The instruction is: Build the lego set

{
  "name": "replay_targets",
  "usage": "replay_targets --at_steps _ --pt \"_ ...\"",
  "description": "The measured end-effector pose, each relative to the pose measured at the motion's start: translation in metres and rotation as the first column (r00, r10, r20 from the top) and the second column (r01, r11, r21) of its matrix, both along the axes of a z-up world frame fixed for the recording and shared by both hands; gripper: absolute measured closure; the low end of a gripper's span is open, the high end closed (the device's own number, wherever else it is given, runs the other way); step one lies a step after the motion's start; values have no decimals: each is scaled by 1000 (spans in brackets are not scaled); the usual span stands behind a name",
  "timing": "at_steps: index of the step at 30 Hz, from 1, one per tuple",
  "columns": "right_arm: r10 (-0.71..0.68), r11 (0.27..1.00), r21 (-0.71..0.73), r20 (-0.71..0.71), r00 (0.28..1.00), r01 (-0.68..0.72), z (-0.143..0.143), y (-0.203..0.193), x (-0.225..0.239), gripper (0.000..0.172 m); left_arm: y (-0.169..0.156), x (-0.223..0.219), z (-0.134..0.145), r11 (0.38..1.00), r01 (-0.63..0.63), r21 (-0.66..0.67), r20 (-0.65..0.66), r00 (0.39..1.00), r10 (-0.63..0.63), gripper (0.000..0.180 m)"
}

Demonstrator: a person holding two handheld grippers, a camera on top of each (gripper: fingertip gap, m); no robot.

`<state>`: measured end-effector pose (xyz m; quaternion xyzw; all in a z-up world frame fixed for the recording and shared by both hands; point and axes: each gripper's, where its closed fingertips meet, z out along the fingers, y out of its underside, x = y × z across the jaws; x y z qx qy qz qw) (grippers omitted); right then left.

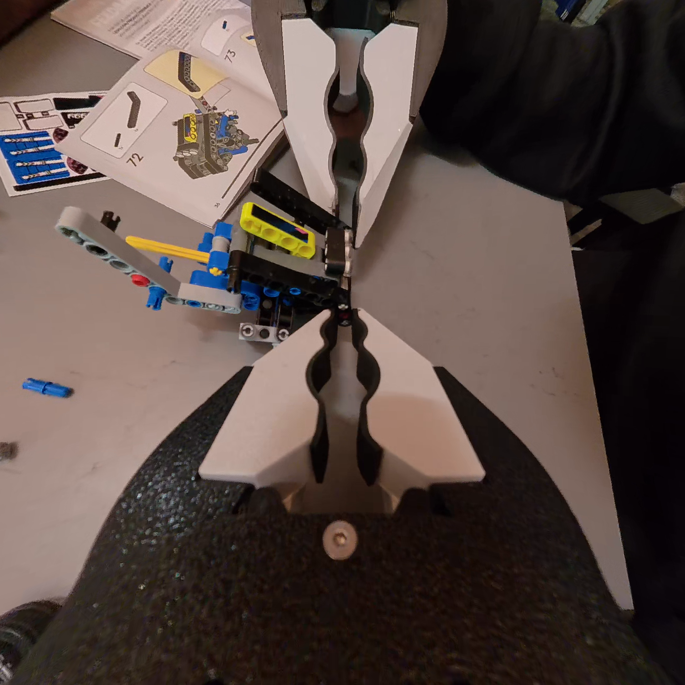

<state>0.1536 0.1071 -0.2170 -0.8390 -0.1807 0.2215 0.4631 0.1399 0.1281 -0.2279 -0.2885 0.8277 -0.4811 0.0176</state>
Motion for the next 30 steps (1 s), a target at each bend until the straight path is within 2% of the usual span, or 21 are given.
replay_targets --at_steps 1,4,12,26,30 --pt "-2 1000 8 -11 1000 2 2 0 0 166 0 0 2 1000 0 -11 1 1000 0 177" --pt "7 999 49 -63 998 -4 12 1 -3 166 0 -2 10 997 6 -83 -14 1000 -8 177" --pt "50 991 128 -38 998 -45 20 0 -7 167 -3 -8 16 983 14 -185 -97 995 -33 177" --pt "18 996 92 -79 997 -11 19 1 -3 167 0 -1 15 996 8 -90 20 1000 -6 177" --pt "8 997 75 -60 998 -3 15 2 -2 166 1 1 11 1000 0 -16 52 999 1 177"
